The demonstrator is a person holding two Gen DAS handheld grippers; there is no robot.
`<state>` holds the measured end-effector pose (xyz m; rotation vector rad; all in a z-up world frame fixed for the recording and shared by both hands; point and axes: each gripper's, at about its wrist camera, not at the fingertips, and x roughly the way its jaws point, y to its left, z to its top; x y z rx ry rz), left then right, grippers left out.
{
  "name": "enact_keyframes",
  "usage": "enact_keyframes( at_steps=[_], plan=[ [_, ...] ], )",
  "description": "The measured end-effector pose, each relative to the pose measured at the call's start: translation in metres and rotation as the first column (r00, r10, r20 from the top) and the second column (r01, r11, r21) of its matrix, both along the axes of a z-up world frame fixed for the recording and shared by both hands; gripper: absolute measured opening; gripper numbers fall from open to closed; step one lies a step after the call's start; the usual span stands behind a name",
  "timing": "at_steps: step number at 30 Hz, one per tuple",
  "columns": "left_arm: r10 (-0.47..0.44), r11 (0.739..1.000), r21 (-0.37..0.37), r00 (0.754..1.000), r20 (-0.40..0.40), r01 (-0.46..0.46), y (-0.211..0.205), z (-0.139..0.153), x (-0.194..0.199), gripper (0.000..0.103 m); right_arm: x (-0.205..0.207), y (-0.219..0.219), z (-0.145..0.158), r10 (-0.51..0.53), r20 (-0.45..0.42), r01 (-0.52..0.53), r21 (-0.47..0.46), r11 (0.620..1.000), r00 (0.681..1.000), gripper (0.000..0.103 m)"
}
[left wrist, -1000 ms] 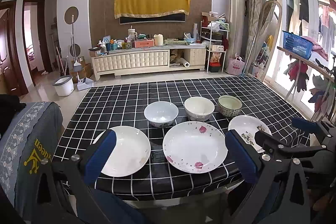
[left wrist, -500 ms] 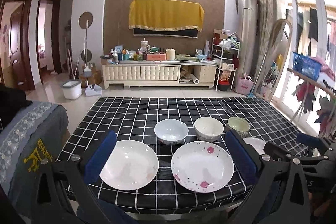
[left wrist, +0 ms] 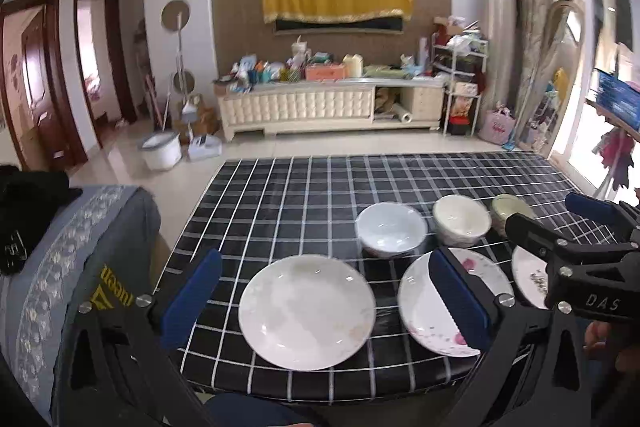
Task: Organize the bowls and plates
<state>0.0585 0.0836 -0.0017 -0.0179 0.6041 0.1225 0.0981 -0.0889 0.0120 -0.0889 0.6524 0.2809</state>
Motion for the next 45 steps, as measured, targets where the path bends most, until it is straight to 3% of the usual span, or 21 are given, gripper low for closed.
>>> enact_keyframes(
  at_steps=[5,8,12,15,21,23,25,30,34,39,43,45],
  plan=[
    [0.079,0.996,-0.041,0.992,-0.098,-0.084,0.032,-0.033,0.026,0.103,0.038,0.037,-0.033,0.057,-0.129,-0.062,-0.034,0.998,0.990,0.103],
    [0.144,0.984,-0.074,0.972,-0.186,-0.160,0.053,-0.063,0.040,0.103,0.053,0.056,-0.054,0.065,-0.153,-0.079,-0.088,0.993,0.986,0.103],
    [0.185,0.952,-0.186,0.941,-0.283,-0.243,0.087,-0.100,0.052,0.103,0.071,0.071,-0.083,0.105,-0.246,-0.123,-0.056,0.991,0.964,0.103],
    [0.214,0.939,-0.189,0.920,-0.328,-0.286,0.102,-0.123,0.061,0.103,0.080,0.084,-0.100,0.133,-0.294,-0.156,-0.058,0.986,0.946,0.103],
    [0.218,0.930,-0.198,0.899,-0.379,-0.309,0.117,-0.142,0.074,0.102,0.098,0.103,-0.126,0.175,-0.371,-0.208,-0.052,0.977,0.912,0.092],
    [0.214,0.933,-0.190,0.897,-0.387,-0.304,0.120,-0.146,0.079,0.101,0.103,0.108,-0.135,0.192,-0.399,-0.230,-0.049,0.972,0.897,0.084],
    [0.215,0.938,-0.171,0.891,-0.400,-0.303,0.123,-0.153,0.085,0.096,0.106,0.112,-0.144,0.196,-0.427,-0.240,-0.052,0.969,0.883,0.080],
    [0.182,0.930,-0.209,0.874,-0.451,-0.302,0.130,-0.171,0.092,0.067,0.110,0.115,-0.160,0.194,-0.476,-0.238,-0.035,0.971,0.858,0.070],
    [0.178,0.917,-0.233,0.854,-0.489,-0.324,0.137,-0.185,0.093,0.058,0.110,0.116,-0.166,0.196,-0.496,-0.241,-0.027,0.970,0.846,0.053],
    [0.170,0.917,-0.235,0.848,-0.502,-0.323,0.136,-0.192,0.094,0.036,0.110,0.114,-0.174,0.171,-0.520,-0.213,-0.022,0.977,0.837,0.038],
    [0.143,0.913,-0.268,0.856,-0.498,-0.308,0.134,-0.194,0.095,0.030,0.107,0.114,-0.176,0.163,-0.511,-0.212,-0.039,0.976,0.844,0.032],
    [0.119,0.915,-0.283,0.862,-0.492,-0.288,0.132,-0.194,0.096,0.020,0.107,0.114,-0.178,0.169,-0.523,-0.209,-0.017,0.978,0.835,0.026]
  ],
)
